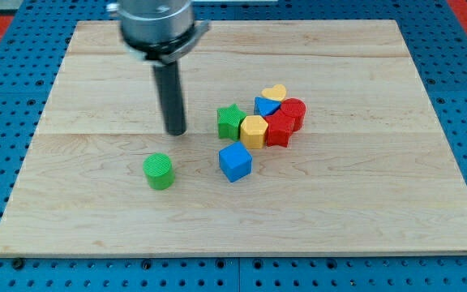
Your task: Move the green star to the bottom center
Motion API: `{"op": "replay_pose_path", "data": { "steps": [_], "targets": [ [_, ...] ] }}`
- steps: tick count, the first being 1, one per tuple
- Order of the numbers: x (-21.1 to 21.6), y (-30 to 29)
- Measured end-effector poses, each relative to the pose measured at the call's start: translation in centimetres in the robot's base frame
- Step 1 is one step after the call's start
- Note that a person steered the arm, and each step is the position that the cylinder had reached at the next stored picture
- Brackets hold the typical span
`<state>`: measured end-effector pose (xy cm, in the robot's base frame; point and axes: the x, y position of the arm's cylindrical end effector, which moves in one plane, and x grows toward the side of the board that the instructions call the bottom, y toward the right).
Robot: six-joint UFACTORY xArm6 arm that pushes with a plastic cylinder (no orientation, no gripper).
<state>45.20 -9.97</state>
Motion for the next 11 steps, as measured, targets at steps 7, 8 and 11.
{"op": "replay_pose_path", "data": {
  "steps": [7, 8, 11],
  "targets": [
    [0.8, -0.4],
    [6.4, -2.8],
    [6.5, 9.5]
  ]
}}
